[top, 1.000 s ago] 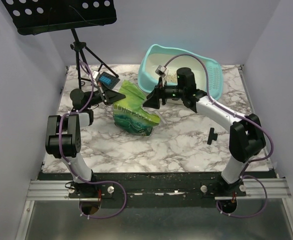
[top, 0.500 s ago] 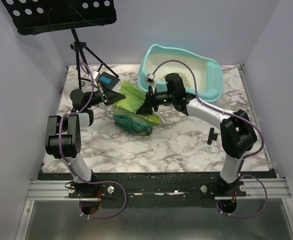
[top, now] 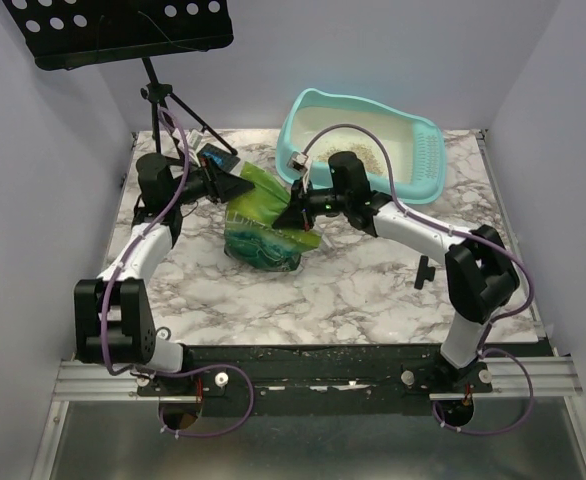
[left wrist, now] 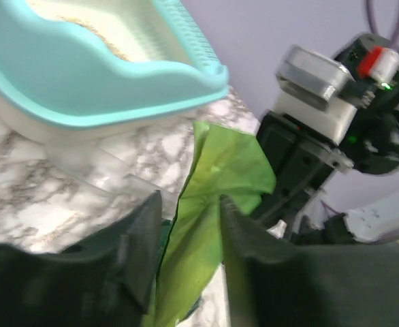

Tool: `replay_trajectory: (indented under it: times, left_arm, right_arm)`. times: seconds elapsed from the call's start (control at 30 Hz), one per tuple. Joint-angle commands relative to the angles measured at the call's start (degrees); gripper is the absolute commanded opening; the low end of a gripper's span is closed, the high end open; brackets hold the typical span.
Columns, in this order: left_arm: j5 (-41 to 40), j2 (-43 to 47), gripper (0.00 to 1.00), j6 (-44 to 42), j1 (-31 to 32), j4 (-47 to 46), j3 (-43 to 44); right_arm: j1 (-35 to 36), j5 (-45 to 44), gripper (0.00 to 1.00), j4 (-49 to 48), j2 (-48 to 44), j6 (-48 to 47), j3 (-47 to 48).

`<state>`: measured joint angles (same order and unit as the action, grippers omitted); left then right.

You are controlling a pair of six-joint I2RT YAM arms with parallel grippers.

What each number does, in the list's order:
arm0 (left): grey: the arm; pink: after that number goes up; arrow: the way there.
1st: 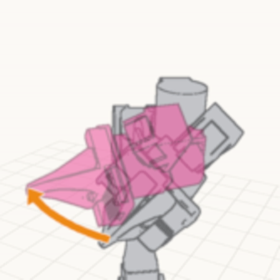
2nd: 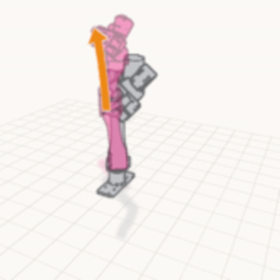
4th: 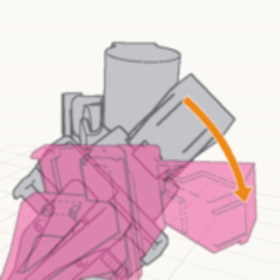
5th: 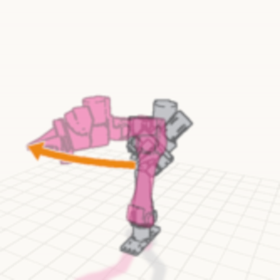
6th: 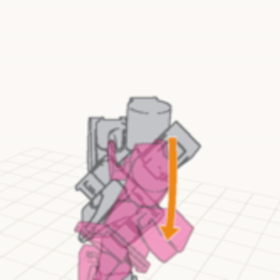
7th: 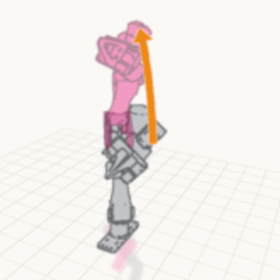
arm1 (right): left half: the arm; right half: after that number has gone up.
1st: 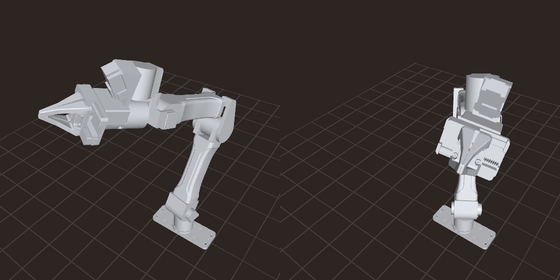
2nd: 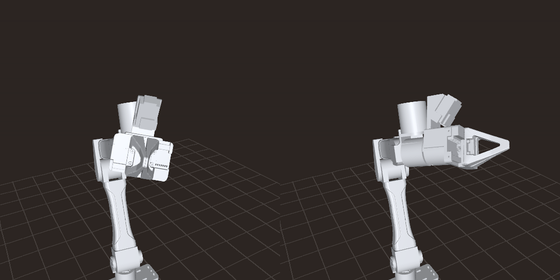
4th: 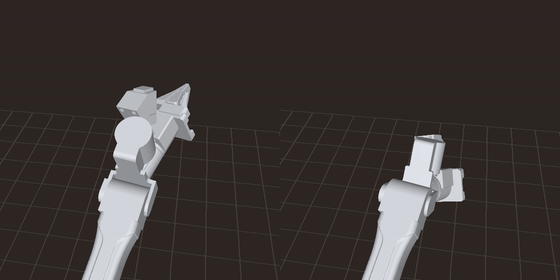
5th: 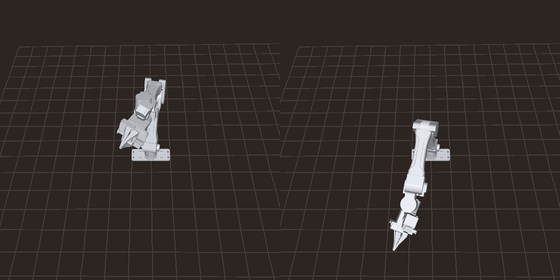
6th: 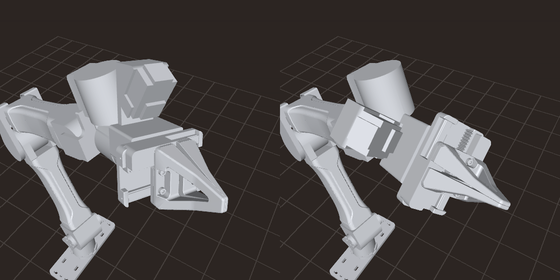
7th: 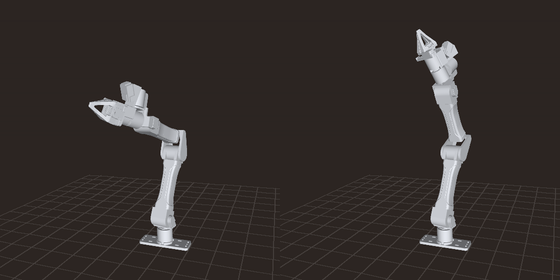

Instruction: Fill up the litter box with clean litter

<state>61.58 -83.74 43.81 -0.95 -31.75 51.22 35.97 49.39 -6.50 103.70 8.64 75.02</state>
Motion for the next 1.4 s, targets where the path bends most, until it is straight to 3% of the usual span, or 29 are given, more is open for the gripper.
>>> replay_trajectory:
  times: [0.0, 0.1, 0.3, 0.47, 0.67, 0.8, 1.03, 1.37]
  left_arm:
    - [-20.13, 5.78, 0.56, -24.61, 0.77, 30.55, 7.3]
    - [-30.54, 8.06, 0.58, -30.96, 4.46, 42.18, 12.22]
    - [-43.8, 12.99, 0.6, -35.28, 11.13, 52.82, 17.76]
    - [-52.08, 19.13, 0.6, -33.98, 15.98, 55.74, 15.32]
    - [-53.68, 30.99, 0.61, -32.83, 17.91, 56.18, 8.73]
    - [-47.27, 36.36, 0.61, -32.56, 18.26, 58.81, 5.83]
    - [-45.06, 39.62, 0.63, -36.69, 23.97, 55.4, 1.08]
    - [-42.96, 40.24, 0.67, -39.86, 28.55, 48.45, -4.72]
  right_arm:
    - [1.03, -6.66, 0.0, 1.66, -5.17, -3.8, -2.86]
    - [2.0, -10.96, 0.0, 5.44, -8.76, -6.44, -3.74]
    - [3.76, -17.83, 0.0, 12.91, -15.01, -12.07, -3.57]
    - [7.18, -18.54, 0.0, 17.57, -18.18, -16.63, -2.34]
    - [9.56, -13.89, 0.0, 24.51, -19.06, -25.42, -1.29]
    - [10.0, -10.02, 0.0, 30.22, -19.59, -31.74, 0.12]
    - [11.84, -7.2, 0.01, 44.72, -19.06, -43.44, 6.97]
    - [11.93, -5.97, 0.01, 47.37, -18.62, -46.0, 6.19]
